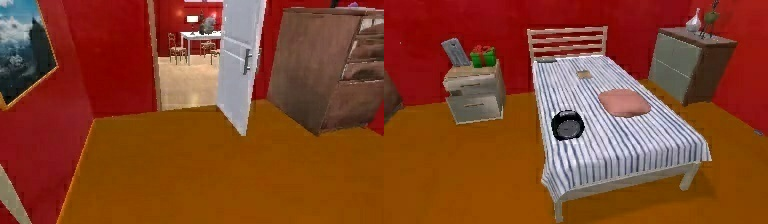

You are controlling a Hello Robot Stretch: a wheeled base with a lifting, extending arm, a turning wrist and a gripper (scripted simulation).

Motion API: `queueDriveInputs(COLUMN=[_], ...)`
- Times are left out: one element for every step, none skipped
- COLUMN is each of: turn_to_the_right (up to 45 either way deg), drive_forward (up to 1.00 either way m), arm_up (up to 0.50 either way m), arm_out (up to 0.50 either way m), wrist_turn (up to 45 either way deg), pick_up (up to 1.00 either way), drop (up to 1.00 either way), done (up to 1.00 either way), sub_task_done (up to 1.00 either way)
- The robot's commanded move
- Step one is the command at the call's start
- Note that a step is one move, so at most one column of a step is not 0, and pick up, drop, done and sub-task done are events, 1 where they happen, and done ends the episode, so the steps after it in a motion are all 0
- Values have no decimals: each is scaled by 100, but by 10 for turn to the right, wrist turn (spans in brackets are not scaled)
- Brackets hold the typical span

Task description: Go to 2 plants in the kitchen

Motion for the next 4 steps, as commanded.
queueDriveInputs(turn_to_the_right=[0,-30,0,0], drive_forward=[100,0,100,95], arm_up=[0,0,0,0], arm_out=[0,0,0,0], wrist_turn=[0,0,0,0], pick_up=[0,0,0,0], drop=[0,0,0,0], done=[0,0,0,0], sub_task_done=[0,0,0,0])
